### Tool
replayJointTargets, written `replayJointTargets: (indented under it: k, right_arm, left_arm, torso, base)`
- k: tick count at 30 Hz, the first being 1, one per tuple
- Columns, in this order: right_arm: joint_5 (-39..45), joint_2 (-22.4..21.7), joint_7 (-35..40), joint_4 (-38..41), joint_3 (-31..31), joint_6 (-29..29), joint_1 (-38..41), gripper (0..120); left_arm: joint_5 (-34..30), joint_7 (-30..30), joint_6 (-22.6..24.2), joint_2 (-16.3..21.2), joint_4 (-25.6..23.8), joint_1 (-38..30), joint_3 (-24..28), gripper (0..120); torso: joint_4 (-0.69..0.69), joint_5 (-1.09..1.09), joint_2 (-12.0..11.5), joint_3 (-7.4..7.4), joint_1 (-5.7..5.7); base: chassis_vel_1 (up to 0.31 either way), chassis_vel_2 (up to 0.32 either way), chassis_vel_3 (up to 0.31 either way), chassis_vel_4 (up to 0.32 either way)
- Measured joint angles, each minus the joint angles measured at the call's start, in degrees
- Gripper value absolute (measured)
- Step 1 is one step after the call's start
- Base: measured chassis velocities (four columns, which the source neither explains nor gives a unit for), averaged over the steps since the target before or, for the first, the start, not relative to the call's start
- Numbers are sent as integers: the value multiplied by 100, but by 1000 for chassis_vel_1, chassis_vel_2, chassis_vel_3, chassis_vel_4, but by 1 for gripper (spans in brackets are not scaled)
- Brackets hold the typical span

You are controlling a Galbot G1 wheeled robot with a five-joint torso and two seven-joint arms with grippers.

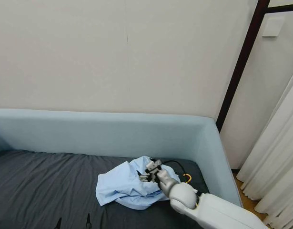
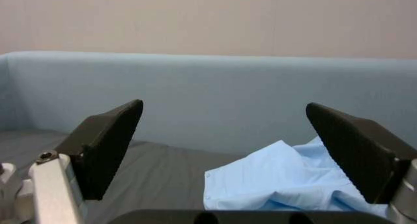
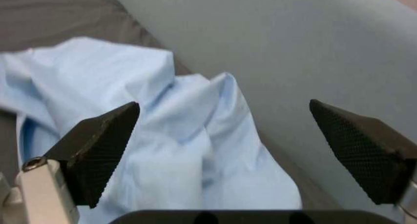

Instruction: Pick up the clothes from the sofa and hang them on the clothes hanger.

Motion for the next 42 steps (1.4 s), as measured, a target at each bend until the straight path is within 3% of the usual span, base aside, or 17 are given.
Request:
replayJointTargets:
  k: [2, 5, 6, 11, 17, 22, 28, 33, 35, 42]
  right_arm:
    - [-373, -297, -276, 204, 530, 257, -677, 100]
    - [-697, -373, -473, 241, 886, 481, -1352, 100]
    - [-981, -314, -566, 141, 1072, 689, -1757, 100]
    - [-1502, 151, -774, -330, 1327, 1191, -2353, 100]
    - [-1839, 651, -1056, -1038, 1115, 1608, -2213, 100]
    - [-1980, 1190, -1285, -2000, 711, 1846, -1650, 100]
    - [-2065, 1431, -1310, -2431, 487, 1896, -1336, 100]
    - [-2159, 1643, -1383, -2876, 456, 1896, -1215, 86]
    - [-1997, 1777, -1618, -3246, 501, 1926, -1143, 63]
    - [-1892, 1832, -1688, -3402, 419, 1976, -1023, 40]
  left_arm:
    - [-53, 3, 20, 25, 8, -2, -17, 99]
    - [-91, 6, 42, 32, 23, -5, -20, 99]
    - [-99, 9, 54, 32, 35, -5, -20, 98]
    - [-99, 26, 60, 26, 51, 39, -5, 99]
    - [-119, 61, 51, 42, 49, 133, -15, 99]
    - [-166, 146, 30, 76, 53, 238, -30, 99]
    - [-156, 161, 28, 79, 56, 267, -54, 99]
    - [-152, 161, 23, 53, 56, 269, -63, 99]
    - [-147, 146, 21, 47, 63, 261, -73, 99]
    - [-141, 131, 13, 33, 69, 252, -83, 99]
  torso:
    - [0, 1, 0, 0, 0]
    - [1, 0, 0, 0, 0]
    - [-1, 2, 0, 0, 0]
    - [2, 2, 0, 0, 0]
    - [3, 0, 0, 0, 0]
    - [3, -2, 0, 0, 0]
    - [2, -1, 0, 0, 0]
    - [2, -1, 0, 0, 0]
    - [1, -1, 0, 0, 0]
    - [2, -1, 0, 0, 0]
  base:
    - [0, 0, 0, 0]
    - [0, 0, 0, 0]
    - [0, 0, 0, 0]
    - [0, 0, 0, 0]
    - [0, 0, 0, 0]
    - [0, 0, 0, 0]
    - [0, 0, 0, 0]
    - [0, 0, 0, 0]
    - [0, 0, 0, 0]
    - [0, 0, 0, 0]
